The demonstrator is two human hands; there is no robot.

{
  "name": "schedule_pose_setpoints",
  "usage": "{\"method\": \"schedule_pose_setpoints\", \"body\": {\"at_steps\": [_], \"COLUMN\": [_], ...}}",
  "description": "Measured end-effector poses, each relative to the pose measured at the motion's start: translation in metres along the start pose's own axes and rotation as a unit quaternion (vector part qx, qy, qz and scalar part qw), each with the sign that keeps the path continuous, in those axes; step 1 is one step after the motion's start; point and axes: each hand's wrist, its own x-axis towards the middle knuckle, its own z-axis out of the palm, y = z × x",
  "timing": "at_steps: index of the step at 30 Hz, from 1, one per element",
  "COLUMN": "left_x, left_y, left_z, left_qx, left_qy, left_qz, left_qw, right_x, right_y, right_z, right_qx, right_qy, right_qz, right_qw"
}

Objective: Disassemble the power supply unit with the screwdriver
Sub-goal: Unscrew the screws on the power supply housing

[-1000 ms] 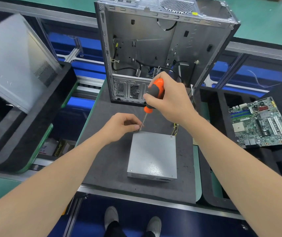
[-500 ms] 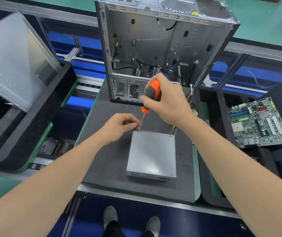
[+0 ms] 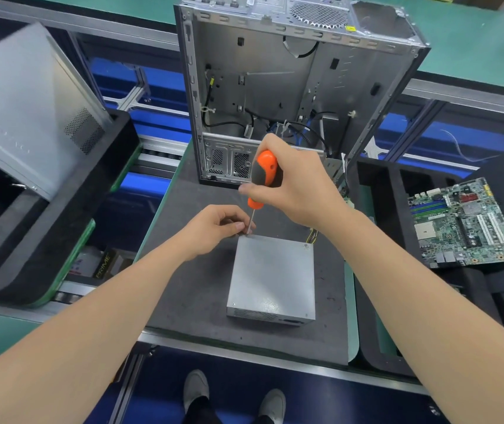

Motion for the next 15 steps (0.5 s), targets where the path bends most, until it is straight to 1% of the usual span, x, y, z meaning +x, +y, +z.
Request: {"method": "schedule_pose_setpoints", "body": {"at_steps": [5,7,9,12,13,15], "left_x": [-0.001,0.000,0.001,0.003,0.004,0.004], "left_y": [0.011,0.017,0.024,0.032,0.034,0.035], "left_z": [-0.005,-0.006,-0.006,-0.007,-0.008,-0.006], "left_qx": [-0.029,-0.058,-0.073,-0.045,-0.036,-0.035], "left_qy": [-0.025,-0.041,-0.061,-0.069,-0.065,-0.047], "left_qz": [0.011,0.012,0.025,0.054,0.057,0.056], "left_qw": [0.999,0.997,0.995,0.995,0.996,0.997], "right_x": [0.008,0.012,0.017,0.023,0.024,0.025], "right_y": [-0.010,-0.013,-0.016,-0.020,-0.023,-0.029], "right_z": [-0.023,-0.027,-0.030,-0.037,-0.039,-0.038], "right_qx": [0.038,0.047,0.034,-0.027,-0.063,-0.140], "right_qy": [-0.157,-0.191,-0.217,-0.238,-0.228,-0.180], "right_qz": [-0.027,-0.027,-0.021,0.000,0.001,0.011], "right_qw": [0.987,0.980,0.975,0.971,0.972,0.973]}}
